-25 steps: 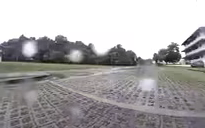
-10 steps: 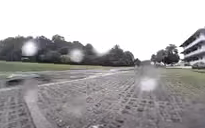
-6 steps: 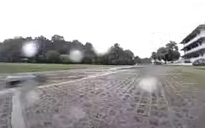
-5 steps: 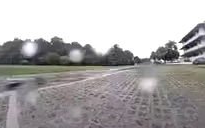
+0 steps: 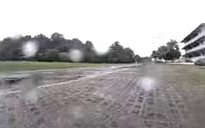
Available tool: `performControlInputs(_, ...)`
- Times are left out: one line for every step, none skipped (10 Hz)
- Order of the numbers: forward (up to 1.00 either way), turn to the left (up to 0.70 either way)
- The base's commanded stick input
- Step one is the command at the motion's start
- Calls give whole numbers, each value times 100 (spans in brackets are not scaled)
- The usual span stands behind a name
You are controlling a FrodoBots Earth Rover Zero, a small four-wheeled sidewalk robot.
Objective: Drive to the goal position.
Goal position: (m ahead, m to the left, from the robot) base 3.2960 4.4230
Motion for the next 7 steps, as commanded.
performControlInputs(85,0)
performControlInputs(85,0)
performControlInputs(85,0)
performControlInputs(85,0)
performControlInputs(85,3)
performControlInputs(85,19)
performControlInputs(85,34)
